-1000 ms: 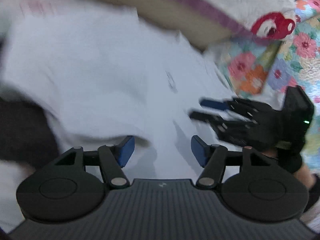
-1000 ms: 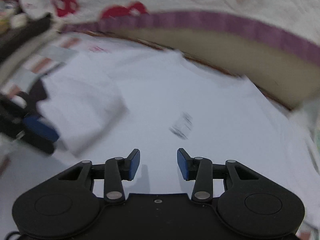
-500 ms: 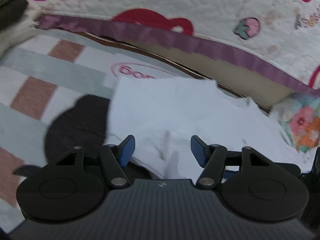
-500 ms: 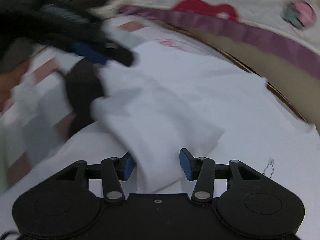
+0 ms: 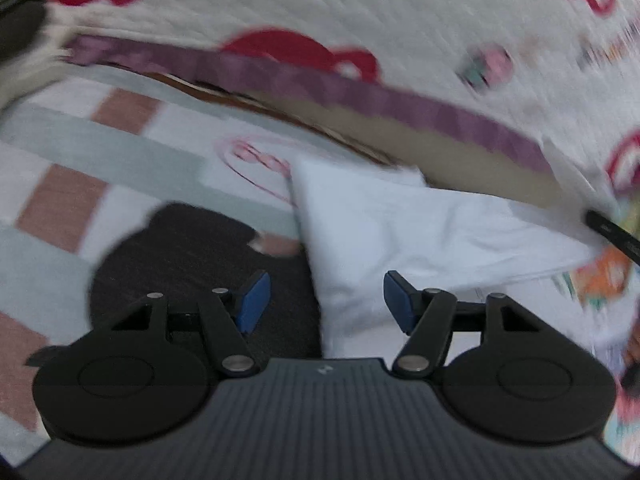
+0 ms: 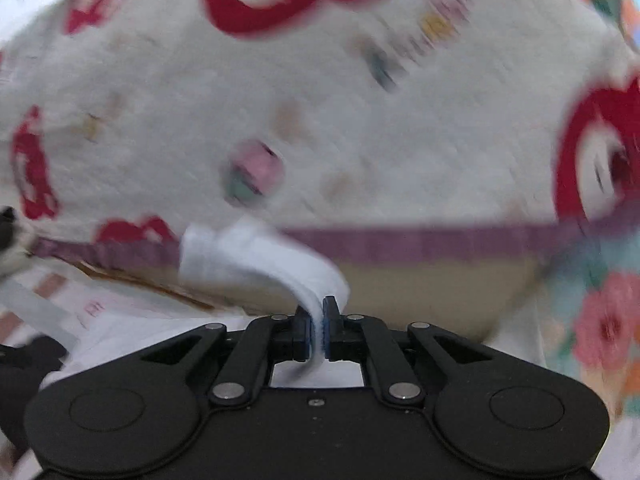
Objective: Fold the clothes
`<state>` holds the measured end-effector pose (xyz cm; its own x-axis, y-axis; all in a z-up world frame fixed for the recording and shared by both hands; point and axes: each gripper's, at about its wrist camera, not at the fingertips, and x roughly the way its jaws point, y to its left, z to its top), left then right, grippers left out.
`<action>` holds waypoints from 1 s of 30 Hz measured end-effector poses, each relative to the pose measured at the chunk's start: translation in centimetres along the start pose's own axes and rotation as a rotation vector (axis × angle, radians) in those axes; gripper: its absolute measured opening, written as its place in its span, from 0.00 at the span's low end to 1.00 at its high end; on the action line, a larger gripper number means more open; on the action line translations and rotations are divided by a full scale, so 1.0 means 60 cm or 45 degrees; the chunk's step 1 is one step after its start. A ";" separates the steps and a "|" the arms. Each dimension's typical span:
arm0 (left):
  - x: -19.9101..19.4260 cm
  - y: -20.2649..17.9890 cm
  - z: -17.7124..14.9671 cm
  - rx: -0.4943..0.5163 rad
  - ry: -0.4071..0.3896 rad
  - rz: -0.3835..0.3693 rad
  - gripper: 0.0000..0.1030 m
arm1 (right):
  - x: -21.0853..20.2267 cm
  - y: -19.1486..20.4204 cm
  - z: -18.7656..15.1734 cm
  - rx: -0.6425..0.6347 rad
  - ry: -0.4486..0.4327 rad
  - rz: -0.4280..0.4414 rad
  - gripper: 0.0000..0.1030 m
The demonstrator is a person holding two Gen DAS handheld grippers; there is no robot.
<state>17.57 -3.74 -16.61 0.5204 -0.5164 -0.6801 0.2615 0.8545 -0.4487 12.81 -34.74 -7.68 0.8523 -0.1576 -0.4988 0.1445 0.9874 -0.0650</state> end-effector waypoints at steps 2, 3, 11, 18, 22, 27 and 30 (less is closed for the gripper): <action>0.016 -0.029 -0.018 0.121 0.054 0.009 0.61 | 0.023 -0.043 -0.037 0.143 0.085 0.009 0.13; 0.024 -0.043 -0.026 0.185 0.067 0.033 0.61 | 0.035 -0.065 -0.056 0.216 0.127 0.014 0.13; 0.074 -0.107 -0.066 0.548 0.094 0.245 0.61 | 0.060 -0.121 -0.159 0.531 0.300 -0.101 0.15; 0.089 -0.097 -0.054 0.584 0.026 0.413 0.45 | 0.047 -0.119 -0.143 0.444 0.252 0.065 0.52; 0.089 -0.098 -0.055 0.653 0.022 0.478 0.32 | 0.115 -0.130 -0.139 0.433 0.373 0.098 0.67; 0.091 -0.111 -0.077 0.764 0.043 0.521 0.28 | 0.152 -0.161 -0.142 0.631 0.250 0.110 0.07; 0.088 -0.110 -0.078 0.754 0.051 0.523 0.28 | 0.108 -0.180 -0.139 0.624 0.167 0.107 0.05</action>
<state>14.78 -12.39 -19.95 0.6441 -0.1389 -0.7522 0.4539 0.8609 0.2297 12.59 -46.27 -17.42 0.8051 -0.0438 -0.5915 0.3239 0.8679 0.3766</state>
